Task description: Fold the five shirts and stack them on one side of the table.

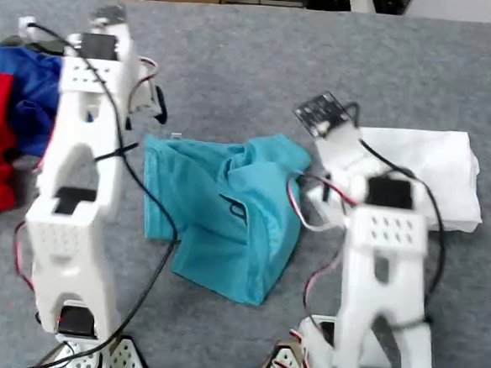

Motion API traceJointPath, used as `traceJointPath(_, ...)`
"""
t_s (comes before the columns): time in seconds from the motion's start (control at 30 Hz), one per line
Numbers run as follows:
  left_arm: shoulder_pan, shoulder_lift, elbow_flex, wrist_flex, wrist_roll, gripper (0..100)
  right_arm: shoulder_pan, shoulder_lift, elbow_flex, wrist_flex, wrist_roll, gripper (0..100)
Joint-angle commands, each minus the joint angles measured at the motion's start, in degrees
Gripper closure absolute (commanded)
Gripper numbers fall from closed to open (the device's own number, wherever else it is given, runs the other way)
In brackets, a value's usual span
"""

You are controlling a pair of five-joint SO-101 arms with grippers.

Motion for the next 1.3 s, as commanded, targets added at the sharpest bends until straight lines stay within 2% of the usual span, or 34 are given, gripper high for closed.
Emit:
traceJointPath(0.0,1.41,7.34,-8.79,3.69,-0.62,78,-3.3,6.81,-3.38,-6.59,-0.88,76.3)
traceJointPath(0.13,0.53,9.27,-5.8,3.69,-2.81,78,-4.26,13.05,-6.9,-10.99,-1.23,76.3)
traceJointPath(0.27,0.18,9.01,1.05,3.52,-2.02,79,-3.91,20.09,-11.65,-15.21,-1.32,76.3)
traceJointPath(0.37,-1.41,8.75,2.37,3.43,1.85,89,-3.82,25.8,-16.57,-14.95,-1.32,76.3)
traceJointPath(0.47,-2.02,6.9,1.76,3.52,1.41,96,-3.82,30.9,-20.7,-13.89,-1.32,76.3)
traceJointPath(0.73,0.44,0.66,11.78,3.52,-0.79,98,-3.03,37.76,-26.68,-12.13,-1.32,76.3)
traceJointPath(0.83,0.53,-6.29,22.33,3.52,-1.23,98,-1.1,38.11,-28.18,-12.13,-1.41,76.3)
traceJointPath(1.0,0.97,-25.71,42.9,2.46,-6.42,98,2.59,38.29,-30.55,-12.13,-1.41,76.3)
traceJointPath(1.17,3.6,-47.52,60.84,0.44,-8.97,98,3.38,38.29,-31.96,-12.04,-1.41,76.3)
traceJointPath(1.27,4.75,-56.13,69.71,-1.67,-10.64,98,2.95,38.29,-32.13,-10.81,-2.81,76.0)
